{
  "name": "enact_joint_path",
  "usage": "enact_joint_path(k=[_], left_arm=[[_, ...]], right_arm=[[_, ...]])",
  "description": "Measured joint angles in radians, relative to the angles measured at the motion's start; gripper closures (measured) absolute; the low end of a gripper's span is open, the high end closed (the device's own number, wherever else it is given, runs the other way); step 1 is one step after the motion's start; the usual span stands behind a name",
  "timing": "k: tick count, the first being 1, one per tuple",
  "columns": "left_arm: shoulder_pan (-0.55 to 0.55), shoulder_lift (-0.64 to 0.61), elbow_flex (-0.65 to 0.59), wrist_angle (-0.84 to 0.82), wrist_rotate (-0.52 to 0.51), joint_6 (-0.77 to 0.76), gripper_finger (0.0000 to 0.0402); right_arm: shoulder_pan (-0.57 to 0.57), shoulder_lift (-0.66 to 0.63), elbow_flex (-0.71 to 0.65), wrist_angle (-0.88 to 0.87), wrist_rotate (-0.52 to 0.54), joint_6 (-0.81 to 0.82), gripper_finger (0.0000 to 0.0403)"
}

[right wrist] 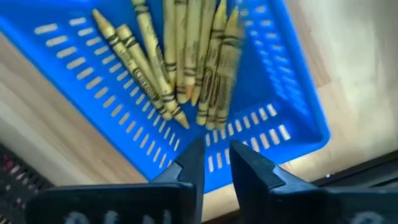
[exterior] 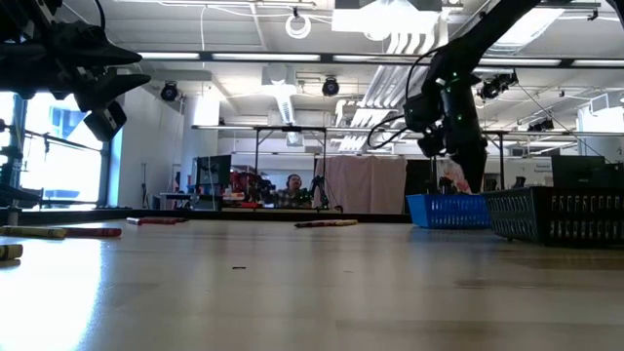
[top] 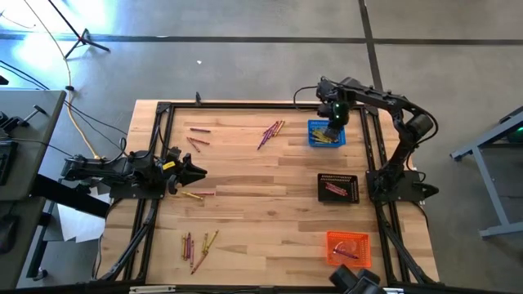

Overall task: Sort crayons
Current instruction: Put the yellow crayon into the blue bin, then put the violet crayon into the orange bin

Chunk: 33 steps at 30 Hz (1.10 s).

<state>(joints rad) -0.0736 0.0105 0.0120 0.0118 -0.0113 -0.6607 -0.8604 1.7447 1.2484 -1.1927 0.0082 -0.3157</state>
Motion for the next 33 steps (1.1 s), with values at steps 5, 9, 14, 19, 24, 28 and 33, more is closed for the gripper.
enact_joint_path(k=[5, 9, 14, 19, 24, 28, 33], left_arm=[[0.000, 0.000, 0.000, 0.000, 0.000, 0.000, 0.0302], [0.000, 0.000, 0.000, 0.000, 0.000, 0.000, 0.0302], [0.000, 0.000, 0.000, 0.000, 0.000, 0.000, 0.0302], [0.000, 0.000, 0.000, 0.000, 0.000, 0.000, 0.0302], [0.000, 0.000, 0.000, 0.000, 0.000, 0.000, 0.0302], [0.000, 0.000, 0.000, 0.000, 0.000, 0.000, 0.0302], [0.000, 0.000, 0.000, 0.000, 0.000, 0.000, 0.0302]], right_arm=[[0.027, -0.001, 0.000, -0.024, 0.000, -0.003, 0.0331], [0.075, -0.001, 0.000, -0.027, 0.028, -0.018, 0.0331], [0.173, -0.001, 0.001, -0.042, 0.196, -0.128, 0.0331], [0.269, -0.001, 0.001, -0.061, 0.390, -0.233, 0.0331], [0.344, -0.002, 0.045, -0.063, 0.422, -0.254, 0.0330], [0.409, -0.002, 0.154, 0.005, 0.406, -0.243, 0.0330], [0.454, -0.003, 0.247, 0.291, 0.206, -0.269, 0.0330]])
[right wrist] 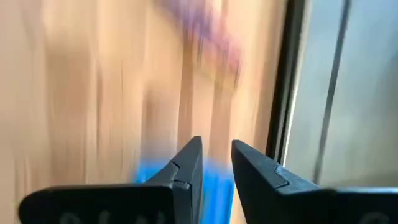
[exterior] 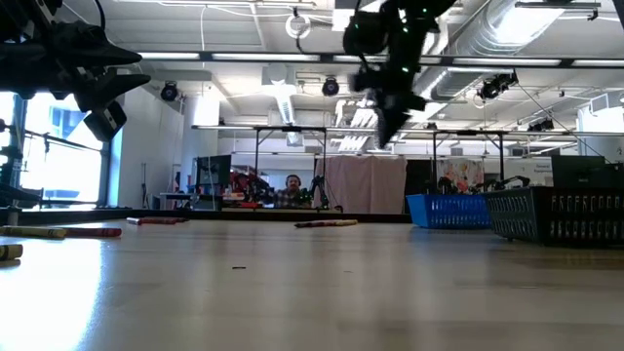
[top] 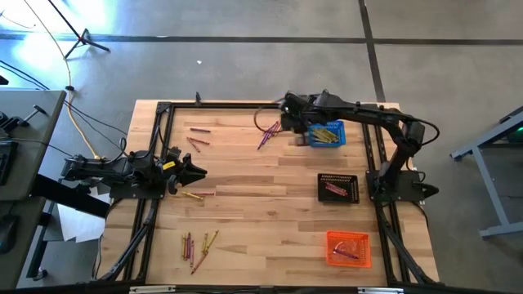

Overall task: Sort crayons
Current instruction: Put the violet crayon into the orange bin

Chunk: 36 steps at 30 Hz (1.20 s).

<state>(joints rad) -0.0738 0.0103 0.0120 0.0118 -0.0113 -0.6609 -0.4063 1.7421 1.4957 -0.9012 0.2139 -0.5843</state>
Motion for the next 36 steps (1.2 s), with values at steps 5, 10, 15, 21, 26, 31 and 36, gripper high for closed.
enact_joint_path(k=[5, 10, 15, 21, 26, 31, 36], left_arm=[[0.000, 0.000, 0.000, 0.000, 0.000, 0.000, 0.0302], [0.000, 0.000, 0.000, 0.000, 0.000, 0.000, 0.0302], [0.000, 0.000, 0.000, 0.000, 0.000, 0.000, 0.0302], [0.000, 0.000, 0.000, 0.000, 0.000, 0.000, 0.0302], [0.000, 0.000, 0.000, 0.000, 0.000, 0.000, 0.0302], [0.000, 0.000, 0.000, 0.000, 0.000, 0.000, 0.0302], [0.000, 0.000, 0.000, 0.000, 0.000, 0.000, 0.0302]], right_arm=[[0.019, 0.035, -0.021, 0.300, -0.191, -0.174, 0.0330], [0.029, 0.149, -0.027, 0.343, -0.282, -0.288, 0.0330], [0.036, 0.228, -0.026, 0.459, -0.336, -0.380, 0.0330], [0.032, 0.300, -0.026, 0.452, -0.386, -0.412, 0.0330], [0.017, 0.332, -0.026, 0.450, -0.414, -0.434, 0.0330], [-0.005, 0.340, -0.026, 0.449, -0.434, -0.453, 0.0330], [-0.035, 0.340, -0.026, 0.455, -0.456, -0.448, 0.0342]])
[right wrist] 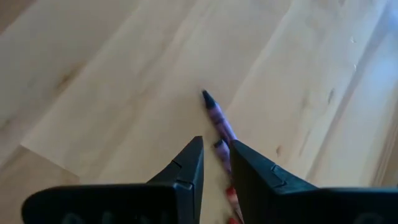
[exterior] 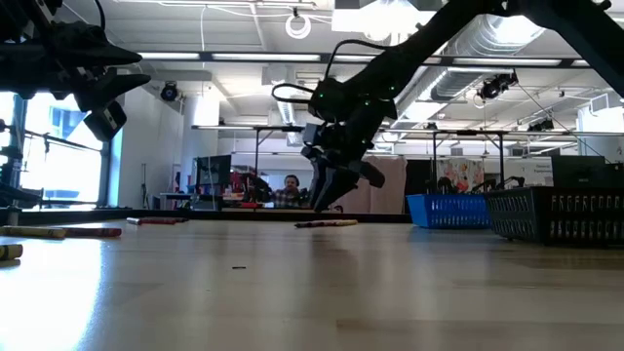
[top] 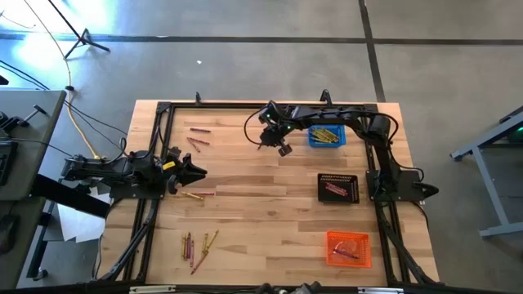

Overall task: Sort crayons
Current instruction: Put the violet crayon into the orange bin

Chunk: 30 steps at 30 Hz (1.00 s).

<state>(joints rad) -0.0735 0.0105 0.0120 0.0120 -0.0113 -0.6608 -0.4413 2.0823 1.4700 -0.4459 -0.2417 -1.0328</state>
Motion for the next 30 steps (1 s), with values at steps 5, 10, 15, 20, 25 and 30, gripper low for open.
enact_joint_path(k=[5, 10, 15, 20, 25, 30], left_arm=[[0.000, 0.000, 0.000, 0.000, 0.000, 0.000, 0.0302], [0.000, 0.000, 0.000, 0.000, 0.000, 0.000, 0.0302], [0.000, 0.000, 0.000, 0.000, 0.000, 0.000, 0.0302], [0.000, 0.000, 0.000, 0.000, 0.000, 0.000, 0.0302], [0.000, 0.000, 0.000, 0.000, 0.000, 0.000, 0.0302], [0.000, 0.000, 0.000, 0.000, 0.000, 0.000, 0.0302]], right_arm=[[-0.025, 0.000, 0.000, -0.003, -0.001, 0.003, 0.0356], [-0.042, 0.000, 0.000, 0.003, 0.016, 0.029, 0.0357], [-0.046, 0.001, 0.017, 0.002, 0.101, 0.128, 0.0357], [-0.035, 0.001, 0.074, -0.100, 0.170, 0.202, 0.0357], [-0.010, 0.001, 0.184, -0.335, 0.211, 0.275, 0.0357], [0.030, 0.001, 0.321, -0.599, 0.212, 0.394, 0.0357]])
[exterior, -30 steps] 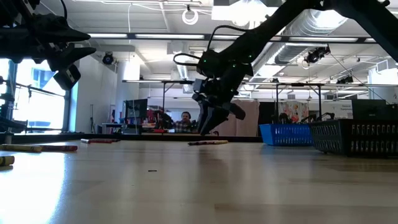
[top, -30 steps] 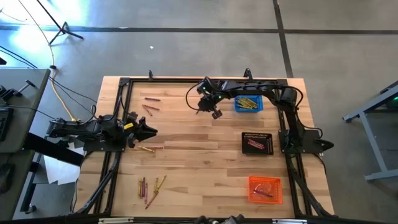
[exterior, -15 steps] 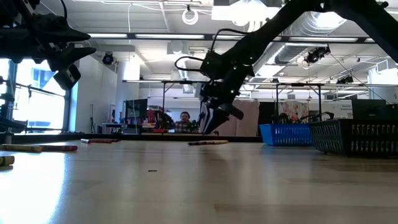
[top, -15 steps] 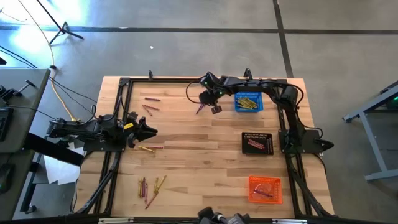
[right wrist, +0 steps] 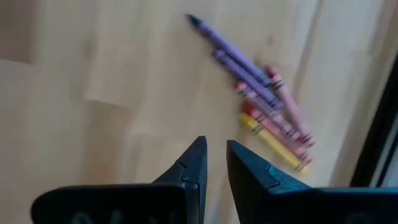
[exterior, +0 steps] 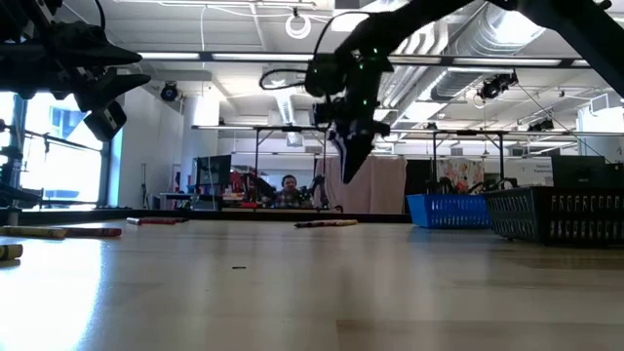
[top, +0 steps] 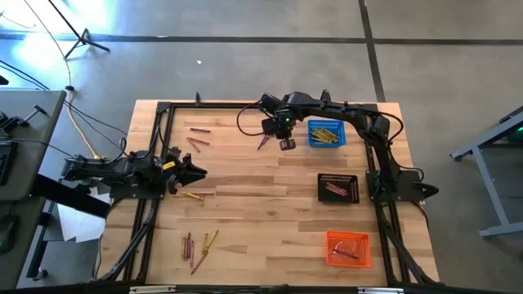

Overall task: Sort crayons
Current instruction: Put the violet crayon into the orange bin

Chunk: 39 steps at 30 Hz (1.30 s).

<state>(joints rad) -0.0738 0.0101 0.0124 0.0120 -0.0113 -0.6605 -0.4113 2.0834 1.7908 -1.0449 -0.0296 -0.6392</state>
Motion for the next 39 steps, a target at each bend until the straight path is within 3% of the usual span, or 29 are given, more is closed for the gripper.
enact_joint_path(k=[14, 17, 21, 24, 32, 39], left_arm=[[0.000, 0.000, 0.000, 0.000, 0.000, 0.000, 0.0302], [0.001, 0.000, 0.000, 0.006, -0.015, 0.001, 0.0302], [0.002, 0.000, 0.001, 0.019, -0.133, 0.000, 0.0302], [0.002, 0.001, 0.001, 0.022, -0.153, 0.011, 0.0302], [0.002, 0.003, 0.001, 0.031, -0.186, 0.076, 0.0302], [0.004, 0.003, 0.000, 0.040, -0.274, -0.074, 0.0302]], right_arm=[[0.155, 0.000, 0.296, -0.510, -0.001, 0.213, 0.0357], [0.186, -0.016, 0.314, -0.524, -0.014, 0.252, 0.0357], [0.226, -0.067, 0.319, -0.529, -0.118, 0.295, 0.0357], [0.258, -0.119, 0.319, -0.527, -0.137, 0.362, 0.0357], [0.345, -0.295, 0.304, -0.528, -0.005, 0.556, 0.0357], [0.429, -0.440, 0.205, -0.524, 0.200, 0.727, 0.0357]])
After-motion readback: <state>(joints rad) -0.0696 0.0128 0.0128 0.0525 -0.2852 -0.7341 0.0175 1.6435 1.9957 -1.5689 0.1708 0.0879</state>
